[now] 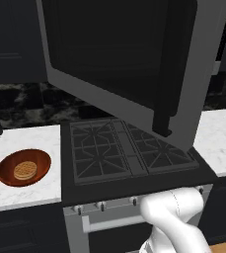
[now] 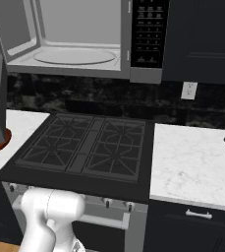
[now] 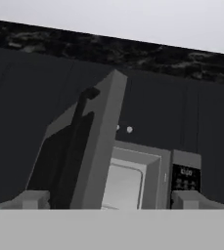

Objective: Open the microwave, place the bowl with waffle inside the microwave, then close the microwave door and turn it on.

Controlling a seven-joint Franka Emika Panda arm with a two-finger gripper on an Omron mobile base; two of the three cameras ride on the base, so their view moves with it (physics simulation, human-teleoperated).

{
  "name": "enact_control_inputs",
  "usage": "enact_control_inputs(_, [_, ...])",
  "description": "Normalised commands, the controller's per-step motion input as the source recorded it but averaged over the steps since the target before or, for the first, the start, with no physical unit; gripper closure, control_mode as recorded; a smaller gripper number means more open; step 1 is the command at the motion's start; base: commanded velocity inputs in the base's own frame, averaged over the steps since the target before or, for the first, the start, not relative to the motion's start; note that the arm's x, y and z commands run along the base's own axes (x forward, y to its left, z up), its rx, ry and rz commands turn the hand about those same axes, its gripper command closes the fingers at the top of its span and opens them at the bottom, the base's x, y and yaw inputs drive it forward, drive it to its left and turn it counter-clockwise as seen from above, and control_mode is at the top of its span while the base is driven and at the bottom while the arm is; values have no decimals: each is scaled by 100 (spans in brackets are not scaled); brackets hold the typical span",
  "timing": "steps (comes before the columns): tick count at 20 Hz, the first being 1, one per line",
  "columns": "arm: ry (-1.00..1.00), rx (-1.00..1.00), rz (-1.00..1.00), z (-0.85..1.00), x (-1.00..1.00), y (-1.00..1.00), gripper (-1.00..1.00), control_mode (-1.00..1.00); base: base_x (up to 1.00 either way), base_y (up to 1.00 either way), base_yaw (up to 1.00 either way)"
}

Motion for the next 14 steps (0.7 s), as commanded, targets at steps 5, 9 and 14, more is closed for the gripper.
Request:
enact_control_inputs(5, [-3, 22, 8, -13, 72, -100, -100, -100, 0, 0, 0])
enact_control_inputs(9, [2, 18, 37, -11, 72, -66, -100, -100, 0, 0, 0])
enact_control_inputs(14, [25, 12, 56, -8, 89, -1, -100, -100, 0, 0, 0])
